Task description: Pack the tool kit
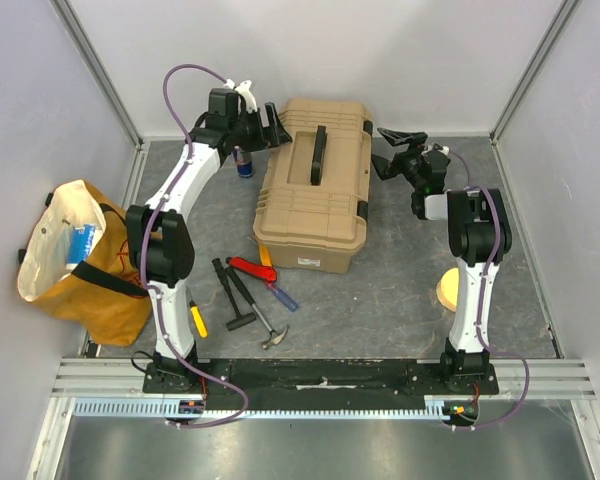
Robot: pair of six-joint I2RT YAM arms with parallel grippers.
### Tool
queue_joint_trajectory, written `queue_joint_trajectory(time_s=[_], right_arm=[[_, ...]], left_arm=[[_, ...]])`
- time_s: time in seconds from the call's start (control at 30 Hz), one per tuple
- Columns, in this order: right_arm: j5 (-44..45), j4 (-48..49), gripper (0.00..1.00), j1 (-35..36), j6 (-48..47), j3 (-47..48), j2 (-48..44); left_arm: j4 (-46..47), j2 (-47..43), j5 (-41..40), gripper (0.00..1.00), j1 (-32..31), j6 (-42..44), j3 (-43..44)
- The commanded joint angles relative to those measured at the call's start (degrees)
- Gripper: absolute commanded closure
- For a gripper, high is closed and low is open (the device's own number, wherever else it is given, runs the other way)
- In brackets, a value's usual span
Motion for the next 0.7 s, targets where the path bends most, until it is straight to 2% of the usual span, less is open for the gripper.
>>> queue_joint_trajectory(time_s=[0.0, 0.23, 0.37, 0.43, 0.57, 0.67], right_arm=[[-0.31, 1.52, 0.02, 2.4, 0.39, 1.33, 0.83], [-3.65, 11.19, 0.02, 4.15, 7.16, 4.93, 5.75], [-2.42, 15.84, 0.02, 4.95, 7.42, 6.07, 5.84], [-0.94, 22.23, 0.02, 5.04, 10.05, 6.69, 6.98], [3.02, 35.08, 0.12, 5.3, 16.73, 7.57, 10.31], [4.69, 39.75, 0.21, 5.3, 18.59, 6.79, 10.33]], left_arm=[[0.52, 1.86, -0.8, 0.1, -0.02, 1.84, 2.77], [-1.41, 5.46, 0.69, 0.1, -0.11, 2.45, 5.75], [-1.76, 7.48, 2.18, 0.1, -0.19, 2.19, 7.16], [-2.03, 8.19, 3.5, 0.11, -0.11, 2.27, 7.43], [-3.16, 9.16, 6.14, 0.12, -0.19, 3.59, 7.52], [-4.31, 9.42, 6.76, 0.12, -0.11, 4.64, 7.43]])
